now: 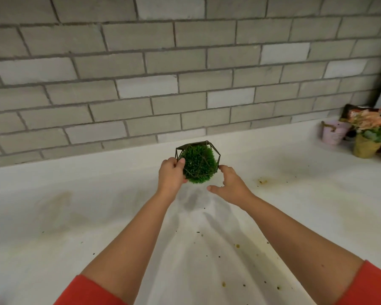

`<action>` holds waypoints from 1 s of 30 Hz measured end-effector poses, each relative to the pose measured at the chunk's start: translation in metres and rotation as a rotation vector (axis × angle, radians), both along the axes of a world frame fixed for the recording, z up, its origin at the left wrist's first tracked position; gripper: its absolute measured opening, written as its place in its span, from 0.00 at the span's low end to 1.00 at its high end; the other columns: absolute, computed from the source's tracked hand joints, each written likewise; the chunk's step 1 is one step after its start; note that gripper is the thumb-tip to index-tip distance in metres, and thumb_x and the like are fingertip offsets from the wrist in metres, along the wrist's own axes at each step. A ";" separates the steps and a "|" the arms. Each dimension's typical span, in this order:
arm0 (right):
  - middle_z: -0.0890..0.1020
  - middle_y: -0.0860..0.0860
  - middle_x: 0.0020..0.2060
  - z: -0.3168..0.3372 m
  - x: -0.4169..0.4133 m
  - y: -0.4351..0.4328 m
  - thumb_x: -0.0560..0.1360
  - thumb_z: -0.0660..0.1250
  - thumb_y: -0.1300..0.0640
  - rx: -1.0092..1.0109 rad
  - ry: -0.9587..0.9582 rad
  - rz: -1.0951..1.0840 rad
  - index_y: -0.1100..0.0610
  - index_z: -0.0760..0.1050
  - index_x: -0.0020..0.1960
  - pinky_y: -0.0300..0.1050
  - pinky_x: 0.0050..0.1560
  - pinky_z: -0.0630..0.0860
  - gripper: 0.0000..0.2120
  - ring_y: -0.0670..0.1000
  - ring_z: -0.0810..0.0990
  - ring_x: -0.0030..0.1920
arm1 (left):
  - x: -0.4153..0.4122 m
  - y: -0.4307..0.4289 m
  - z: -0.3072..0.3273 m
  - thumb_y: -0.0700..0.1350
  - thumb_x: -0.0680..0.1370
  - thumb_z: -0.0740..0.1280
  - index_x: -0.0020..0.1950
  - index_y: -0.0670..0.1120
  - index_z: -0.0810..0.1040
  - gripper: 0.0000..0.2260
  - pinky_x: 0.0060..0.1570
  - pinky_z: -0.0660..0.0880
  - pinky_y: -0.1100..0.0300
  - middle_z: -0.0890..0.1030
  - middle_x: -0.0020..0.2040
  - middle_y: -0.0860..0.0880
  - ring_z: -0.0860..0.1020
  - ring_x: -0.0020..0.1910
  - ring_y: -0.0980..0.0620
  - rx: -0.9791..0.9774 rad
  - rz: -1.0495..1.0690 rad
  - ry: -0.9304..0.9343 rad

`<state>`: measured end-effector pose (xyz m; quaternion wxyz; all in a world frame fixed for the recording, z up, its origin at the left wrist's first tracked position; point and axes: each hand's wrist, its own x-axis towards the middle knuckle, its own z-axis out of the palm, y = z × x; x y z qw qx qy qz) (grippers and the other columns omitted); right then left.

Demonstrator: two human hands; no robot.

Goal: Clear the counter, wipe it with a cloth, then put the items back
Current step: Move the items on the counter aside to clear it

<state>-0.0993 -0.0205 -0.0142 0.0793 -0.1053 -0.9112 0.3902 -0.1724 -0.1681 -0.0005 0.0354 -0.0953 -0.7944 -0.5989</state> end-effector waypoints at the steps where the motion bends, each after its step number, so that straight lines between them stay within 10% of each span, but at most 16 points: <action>1: 0.64 0.54 0.69 0.001 0.007 0.011 0.73 0.70 0.52 -0.030 0.026 -0.034 0.57 0.58 0.73 0.47 0.64 0.69 0.34 0.55 0.70 0.66 | 0.006 0.014 0.002 0.45 0.81 0.58 0.41 0.41 0.70 0.11 0.26 0.74 0.67 0.74 0.49 0.35 0.75 0.35 0.48 0.006 -0.030 -0.010; 6: 0.71 0.53 0.64 0.007 0.051 0.078 0.71 0.73 0.54 -0.145 0.129 -0.162 0.58 0.63 0.68 0.49 0.63 0.71 0.31 0.54 0.71 0.64 | 0.042 0.090 0.012 0.47 0.82 0.57 0.45 0.39 0.71 0.13 0.39 0.75 0.55 0.74 0.34 0.44 0.73 0.28 0.50 0.068 -0.148 -0.133; 24: 0.72 0.55 0.61 0.013 0.215 0.335 0.69 0.74 0.55 -0.359 0.205 -0.393 0.55 0.64 0.67 0.47 0.57 0.72 0.31 0.54 0.72 0.60 | 0.173 0.367 0.014 0.45 0.82 0.58 0.36 0.41 0.68 0.16 0.20 0.69 0.65 0.67 0.30 0.46 0.70 0.19 0.54 0.283 -0.415 -0.442; 30: 0.71 0.53 0.61 0.014 0.233 0.388 0.70 0.73 0.55 -0.487 0.248 -0.338 0.50 0.63 0.65 0.32 0.46 0.75 0.28 0.47 0.74 0.58 | 0.178 0.422 0.007 0.44 0.82 0.56 0.34 0.42 0.67 0.16 0.17 0.64 0.71 0.65 0.30 0.47 0.66 0.14 0.57 0.444 -0.472 -0.744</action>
